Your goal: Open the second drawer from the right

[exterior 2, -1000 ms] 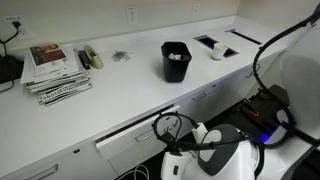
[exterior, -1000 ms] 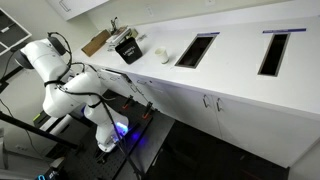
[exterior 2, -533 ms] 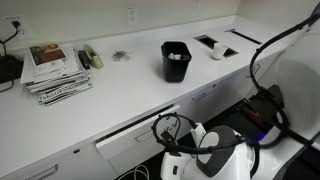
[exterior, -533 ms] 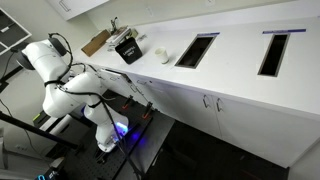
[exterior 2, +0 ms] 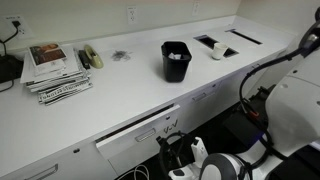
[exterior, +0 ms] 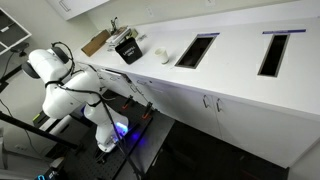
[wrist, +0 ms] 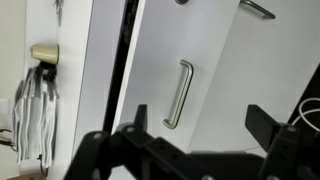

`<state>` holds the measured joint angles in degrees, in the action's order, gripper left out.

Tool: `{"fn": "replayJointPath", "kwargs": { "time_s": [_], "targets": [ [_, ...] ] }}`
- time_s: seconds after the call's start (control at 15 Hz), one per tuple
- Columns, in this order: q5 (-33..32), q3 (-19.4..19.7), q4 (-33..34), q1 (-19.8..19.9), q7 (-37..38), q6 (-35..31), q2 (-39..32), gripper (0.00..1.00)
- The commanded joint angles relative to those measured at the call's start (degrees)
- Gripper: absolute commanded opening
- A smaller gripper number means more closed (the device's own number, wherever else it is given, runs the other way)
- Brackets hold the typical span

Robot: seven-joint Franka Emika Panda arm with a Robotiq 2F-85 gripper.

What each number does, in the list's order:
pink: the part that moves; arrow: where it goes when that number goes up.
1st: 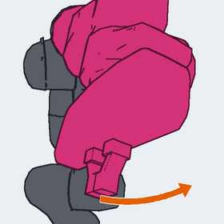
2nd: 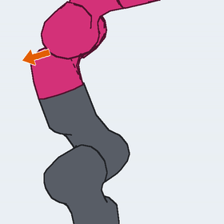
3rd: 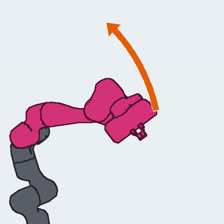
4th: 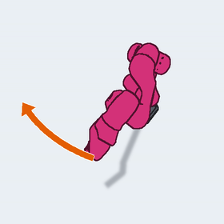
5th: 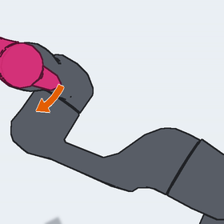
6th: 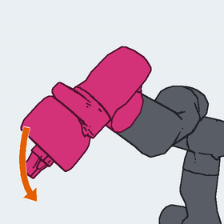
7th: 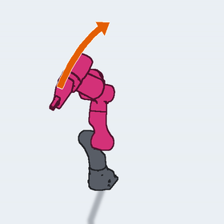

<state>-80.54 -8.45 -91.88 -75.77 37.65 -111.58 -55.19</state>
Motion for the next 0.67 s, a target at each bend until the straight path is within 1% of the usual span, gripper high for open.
{"fn": "replayJointPath", "kwargs": {
  "time_s": [0.0,0.27,0.33,0.4,0.6],
  "targets": [
    [-3.63,1.17,6.30,-3.33,5.41,8.21,-6.01,1.00],
    [-5.62,1.04,10.32,-4.81,9.63,16.28,-11.07,1.00],
    [-5.39,-0.67,7.23,-2.76,7.95,13.51,-8.63,1.00],
    [-5.57,-0.61,8.09,-3.09,8.64,14.75,-9.71,1.00],
    [-5.66,-0.38,9.35,-3.43,8.87,15.33,-10.90,1.00]
  ]
}}
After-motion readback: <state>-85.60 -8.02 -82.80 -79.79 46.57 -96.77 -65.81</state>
